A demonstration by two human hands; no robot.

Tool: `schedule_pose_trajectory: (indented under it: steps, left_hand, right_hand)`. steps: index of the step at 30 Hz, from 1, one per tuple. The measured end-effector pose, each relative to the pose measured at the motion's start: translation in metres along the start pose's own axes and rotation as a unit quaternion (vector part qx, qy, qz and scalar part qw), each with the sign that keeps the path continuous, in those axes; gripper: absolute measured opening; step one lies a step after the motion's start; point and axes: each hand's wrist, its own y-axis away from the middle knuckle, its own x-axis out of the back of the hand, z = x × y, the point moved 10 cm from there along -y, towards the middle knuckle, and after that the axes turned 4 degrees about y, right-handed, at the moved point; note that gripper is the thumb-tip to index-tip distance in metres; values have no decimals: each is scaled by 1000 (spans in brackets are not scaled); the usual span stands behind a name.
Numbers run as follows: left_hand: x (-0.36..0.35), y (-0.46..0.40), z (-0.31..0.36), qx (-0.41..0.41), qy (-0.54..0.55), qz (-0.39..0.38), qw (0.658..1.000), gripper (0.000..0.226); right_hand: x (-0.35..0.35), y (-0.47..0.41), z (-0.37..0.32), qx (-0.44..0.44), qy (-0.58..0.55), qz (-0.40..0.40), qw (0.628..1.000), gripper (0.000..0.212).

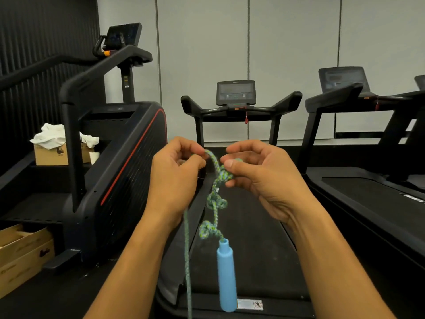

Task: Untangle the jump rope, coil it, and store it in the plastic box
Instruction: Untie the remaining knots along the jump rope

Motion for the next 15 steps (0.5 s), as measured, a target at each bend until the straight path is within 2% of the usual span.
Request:
schedule_pose_trajectory:
  steps: [3,7,11,15]
  left_hand:
    - [-15,6,-7,56,28,-43,997,13]
    - [-24,8,1,-9,-51,-85,995,23]
    - [-25,2,-1,-49,-95,-94,990,8]
    - [-30,-3,-8,-51,-96,-110,988,11]
  right_hand:
    - [9,-3,2,9,-50,43,998,26]
    - [14,-3,6,12,-111,62,992,32]
    - [14,-2,11,29,-131,88,987,22]
    - [15,-2,16,37,-118,107,987,22]
